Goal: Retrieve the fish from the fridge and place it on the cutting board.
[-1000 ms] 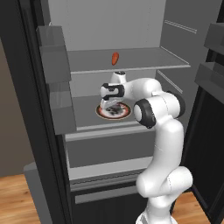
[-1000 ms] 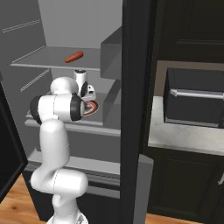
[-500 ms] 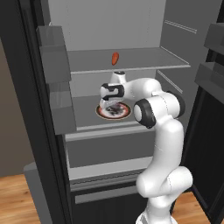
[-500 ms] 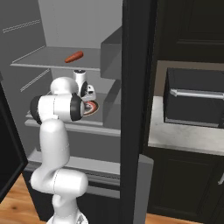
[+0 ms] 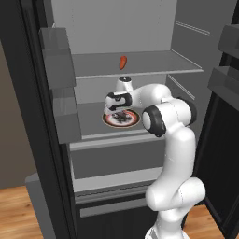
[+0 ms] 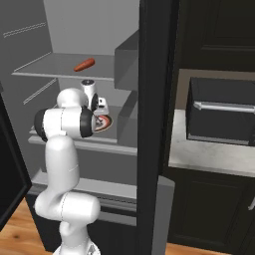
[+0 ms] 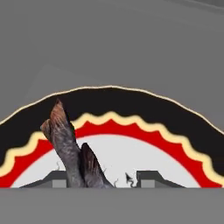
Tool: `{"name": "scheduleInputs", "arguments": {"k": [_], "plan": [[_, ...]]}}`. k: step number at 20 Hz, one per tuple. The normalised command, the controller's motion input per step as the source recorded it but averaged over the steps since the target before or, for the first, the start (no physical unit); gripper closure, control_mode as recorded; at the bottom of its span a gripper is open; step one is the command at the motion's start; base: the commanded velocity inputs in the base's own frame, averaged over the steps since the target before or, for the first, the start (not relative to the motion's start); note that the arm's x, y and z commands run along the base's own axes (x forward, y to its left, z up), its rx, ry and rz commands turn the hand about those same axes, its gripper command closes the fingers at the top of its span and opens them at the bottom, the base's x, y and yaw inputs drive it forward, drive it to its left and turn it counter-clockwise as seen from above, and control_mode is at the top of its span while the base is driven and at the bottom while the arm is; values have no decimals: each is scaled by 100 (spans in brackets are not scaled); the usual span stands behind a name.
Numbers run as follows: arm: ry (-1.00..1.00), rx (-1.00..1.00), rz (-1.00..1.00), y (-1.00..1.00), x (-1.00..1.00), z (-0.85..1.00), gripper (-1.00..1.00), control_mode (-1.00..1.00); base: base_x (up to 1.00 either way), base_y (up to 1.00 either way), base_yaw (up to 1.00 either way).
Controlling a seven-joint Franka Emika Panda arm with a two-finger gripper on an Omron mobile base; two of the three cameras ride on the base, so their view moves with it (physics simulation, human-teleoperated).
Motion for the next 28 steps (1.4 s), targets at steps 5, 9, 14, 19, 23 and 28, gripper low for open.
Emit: {"name": "scheduleInputs", "arguments": {"k": [5,9,14,19,23,28], "plan": [[-19,6,-19,0,0,-6,100,-100,0,0,0],[-3,0,-6,0,0,0,100,-100,0,0,0],[-11,1,0,0,-3,2,100,-100,0,0,0],[-18,3,-1,0,-27,11,100,-100,0,0,0],[-26,4,-3,0,-14,0,100,-100,0,0,0],[-22,1,-5,-1,-44,14,100,-100,0,0,0]]}}
